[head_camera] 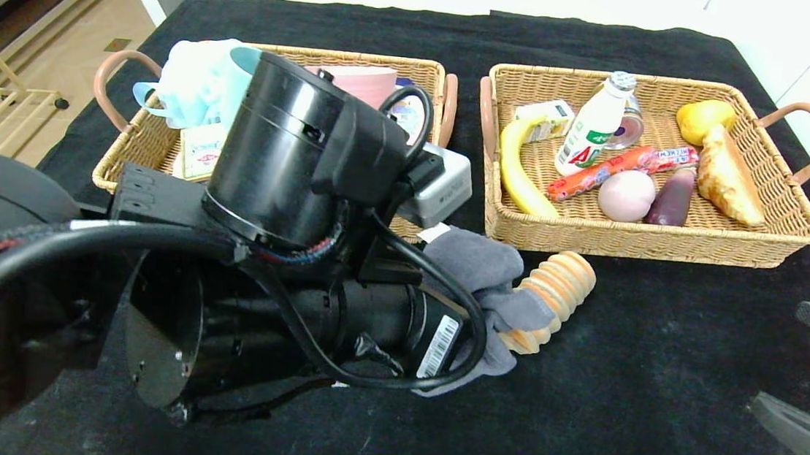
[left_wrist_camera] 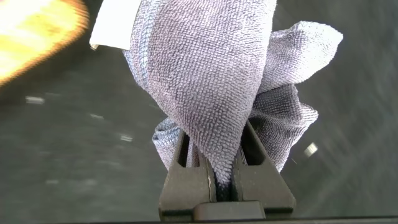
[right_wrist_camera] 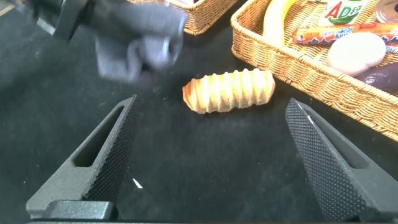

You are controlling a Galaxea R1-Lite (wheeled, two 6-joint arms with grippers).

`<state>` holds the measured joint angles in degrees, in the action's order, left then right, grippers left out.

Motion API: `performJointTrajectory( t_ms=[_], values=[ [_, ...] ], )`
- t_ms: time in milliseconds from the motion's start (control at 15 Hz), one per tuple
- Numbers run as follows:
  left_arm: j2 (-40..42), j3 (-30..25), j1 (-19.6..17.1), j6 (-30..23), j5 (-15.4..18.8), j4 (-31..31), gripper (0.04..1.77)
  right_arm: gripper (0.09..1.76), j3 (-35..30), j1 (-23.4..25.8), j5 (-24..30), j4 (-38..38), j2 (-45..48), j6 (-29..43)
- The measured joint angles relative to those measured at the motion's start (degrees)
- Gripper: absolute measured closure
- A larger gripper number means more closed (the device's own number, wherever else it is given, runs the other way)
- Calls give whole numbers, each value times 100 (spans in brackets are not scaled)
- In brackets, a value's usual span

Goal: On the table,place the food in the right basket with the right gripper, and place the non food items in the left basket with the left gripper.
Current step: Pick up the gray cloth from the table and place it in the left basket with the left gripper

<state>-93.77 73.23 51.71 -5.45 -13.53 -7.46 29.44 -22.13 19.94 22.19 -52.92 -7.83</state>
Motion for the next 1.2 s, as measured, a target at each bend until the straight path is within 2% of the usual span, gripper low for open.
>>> performJointTrajectory(
  t_ms=[467,933,1200],
  values=[
    [48,811,-666,28,-306,50,159,14,-6,0,-7,2,-6,-7],
    [-127,1079,-1396,422,-457,1115,159,14,-21,-2,-5,16,-6,-9],
    [-323,1224,-1657,668,-669,1484,159,14,-28,-9,-5,16,-6,-9]
  ],
)
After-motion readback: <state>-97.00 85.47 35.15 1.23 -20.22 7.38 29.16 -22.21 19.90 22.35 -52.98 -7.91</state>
